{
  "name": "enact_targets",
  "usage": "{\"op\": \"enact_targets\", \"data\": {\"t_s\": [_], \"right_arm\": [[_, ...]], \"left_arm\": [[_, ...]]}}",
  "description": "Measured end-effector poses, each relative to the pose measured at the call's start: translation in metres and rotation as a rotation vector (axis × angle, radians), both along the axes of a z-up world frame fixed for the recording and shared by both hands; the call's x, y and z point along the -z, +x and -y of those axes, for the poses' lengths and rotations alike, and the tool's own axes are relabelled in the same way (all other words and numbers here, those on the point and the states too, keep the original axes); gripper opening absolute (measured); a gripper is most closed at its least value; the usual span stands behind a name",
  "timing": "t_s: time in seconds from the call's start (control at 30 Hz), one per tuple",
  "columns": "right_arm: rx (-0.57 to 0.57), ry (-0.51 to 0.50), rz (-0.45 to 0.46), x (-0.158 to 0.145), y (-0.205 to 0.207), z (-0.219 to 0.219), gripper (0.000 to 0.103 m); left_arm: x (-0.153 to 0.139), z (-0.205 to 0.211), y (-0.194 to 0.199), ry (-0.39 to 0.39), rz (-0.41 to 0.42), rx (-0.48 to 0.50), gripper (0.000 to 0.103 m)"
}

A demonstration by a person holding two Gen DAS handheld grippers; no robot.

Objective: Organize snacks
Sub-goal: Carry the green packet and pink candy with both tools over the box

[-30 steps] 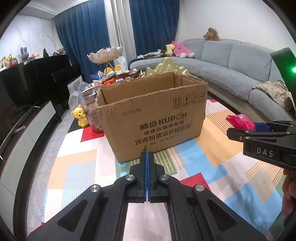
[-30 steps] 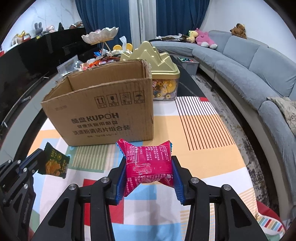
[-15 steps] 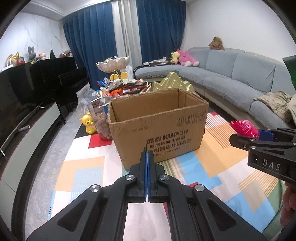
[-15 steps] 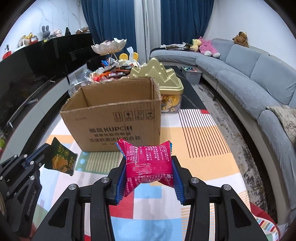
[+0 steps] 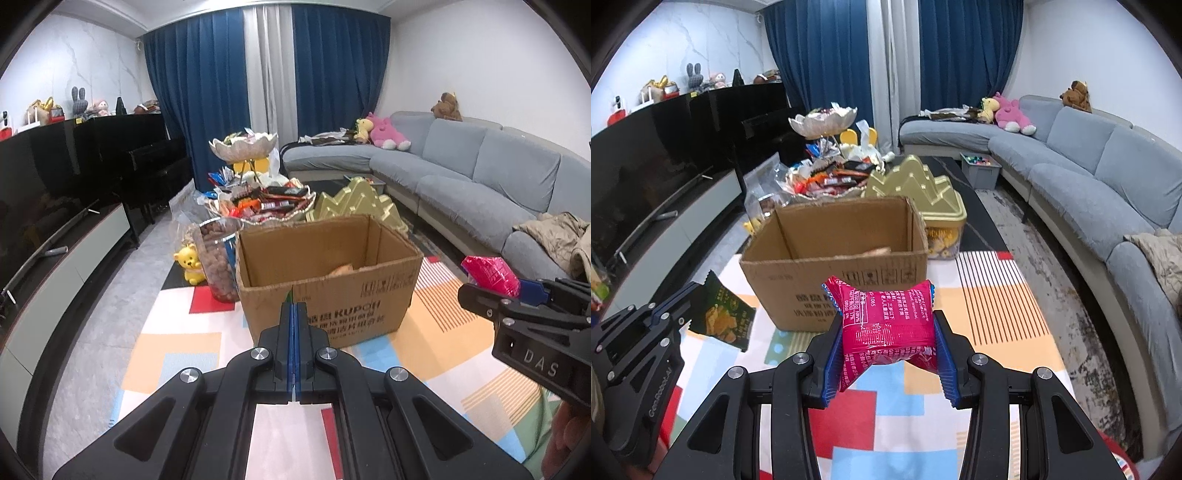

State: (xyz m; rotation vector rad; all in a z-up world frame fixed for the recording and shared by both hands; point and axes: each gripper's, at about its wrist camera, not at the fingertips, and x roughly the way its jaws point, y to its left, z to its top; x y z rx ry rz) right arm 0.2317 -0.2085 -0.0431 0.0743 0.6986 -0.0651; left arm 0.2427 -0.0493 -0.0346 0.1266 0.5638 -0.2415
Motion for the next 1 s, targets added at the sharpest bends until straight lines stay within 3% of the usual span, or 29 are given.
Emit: {"op": "enact_targets", "data": {"t_s": [1.0], "right_arm": [[-0.035,-0.005,0.095,-0.054,0.044,-0.007,0.045]], "left_arm": [[-0.066,0.01,0.057,-0.025,0.062,-0.009,0.002]]}}
